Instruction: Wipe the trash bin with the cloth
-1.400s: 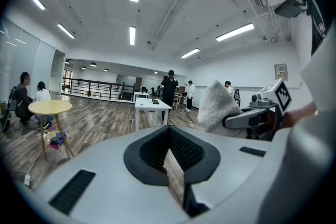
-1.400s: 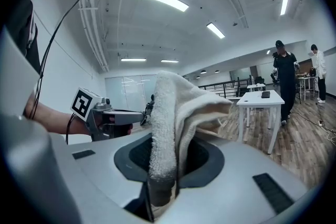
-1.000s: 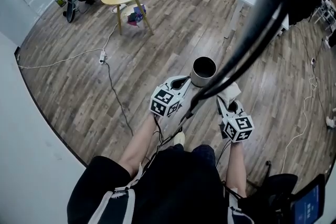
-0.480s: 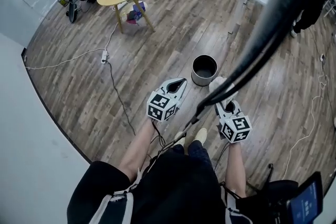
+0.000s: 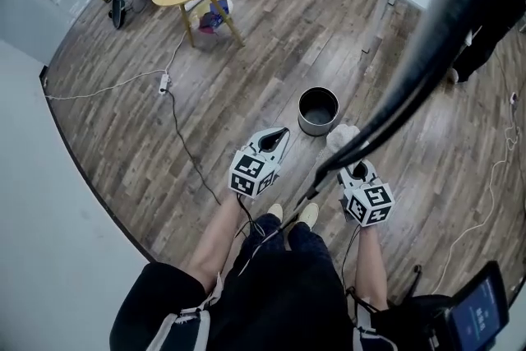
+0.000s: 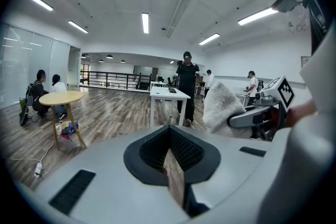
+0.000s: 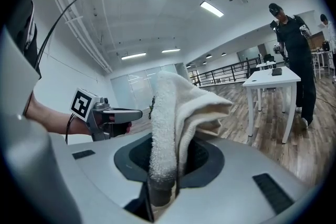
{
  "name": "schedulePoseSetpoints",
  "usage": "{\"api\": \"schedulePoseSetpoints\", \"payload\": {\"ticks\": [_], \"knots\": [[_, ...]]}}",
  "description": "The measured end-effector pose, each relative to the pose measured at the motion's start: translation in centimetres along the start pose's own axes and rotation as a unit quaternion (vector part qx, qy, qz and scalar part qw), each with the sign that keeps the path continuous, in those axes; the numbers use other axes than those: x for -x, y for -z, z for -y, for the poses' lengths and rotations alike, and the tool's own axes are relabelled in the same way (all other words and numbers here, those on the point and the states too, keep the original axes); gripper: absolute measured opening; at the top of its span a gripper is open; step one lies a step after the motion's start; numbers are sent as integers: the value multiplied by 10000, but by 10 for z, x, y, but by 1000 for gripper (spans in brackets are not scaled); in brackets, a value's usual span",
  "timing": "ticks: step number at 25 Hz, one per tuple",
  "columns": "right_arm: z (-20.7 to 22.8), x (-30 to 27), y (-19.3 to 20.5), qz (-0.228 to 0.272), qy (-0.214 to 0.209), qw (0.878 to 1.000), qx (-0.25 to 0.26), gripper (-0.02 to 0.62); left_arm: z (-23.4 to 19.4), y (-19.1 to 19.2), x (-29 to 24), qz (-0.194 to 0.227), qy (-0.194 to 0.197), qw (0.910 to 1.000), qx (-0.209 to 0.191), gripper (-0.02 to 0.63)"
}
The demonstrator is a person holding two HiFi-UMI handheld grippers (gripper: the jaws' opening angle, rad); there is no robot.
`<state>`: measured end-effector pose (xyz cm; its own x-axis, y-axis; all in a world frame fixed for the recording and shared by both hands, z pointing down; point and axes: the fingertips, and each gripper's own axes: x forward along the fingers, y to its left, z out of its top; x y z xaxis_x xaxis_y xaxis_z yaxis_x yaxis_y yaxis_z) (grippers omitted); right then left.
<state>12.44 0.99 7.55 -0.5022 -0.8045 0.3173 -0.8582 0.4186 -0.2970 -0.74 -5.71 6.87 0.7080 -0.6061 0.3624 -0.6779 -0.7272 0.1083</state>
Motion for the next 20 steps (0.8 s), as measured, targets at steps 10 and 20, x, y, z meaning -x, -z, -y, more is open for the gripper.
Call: {"api": "schedulePoseSetpoints", "payload": {"ticks": [10, 20], "knots": [[11, -34, 5, -11, 110, 9999, -36, 91, -32, 7, -12, 76, 6, 10000, -47, -3], [44, -97, 59, 87, 226, 9991, 350, 91, -82, 65, -60, 244, 151, 9985, -456, -3]]}}
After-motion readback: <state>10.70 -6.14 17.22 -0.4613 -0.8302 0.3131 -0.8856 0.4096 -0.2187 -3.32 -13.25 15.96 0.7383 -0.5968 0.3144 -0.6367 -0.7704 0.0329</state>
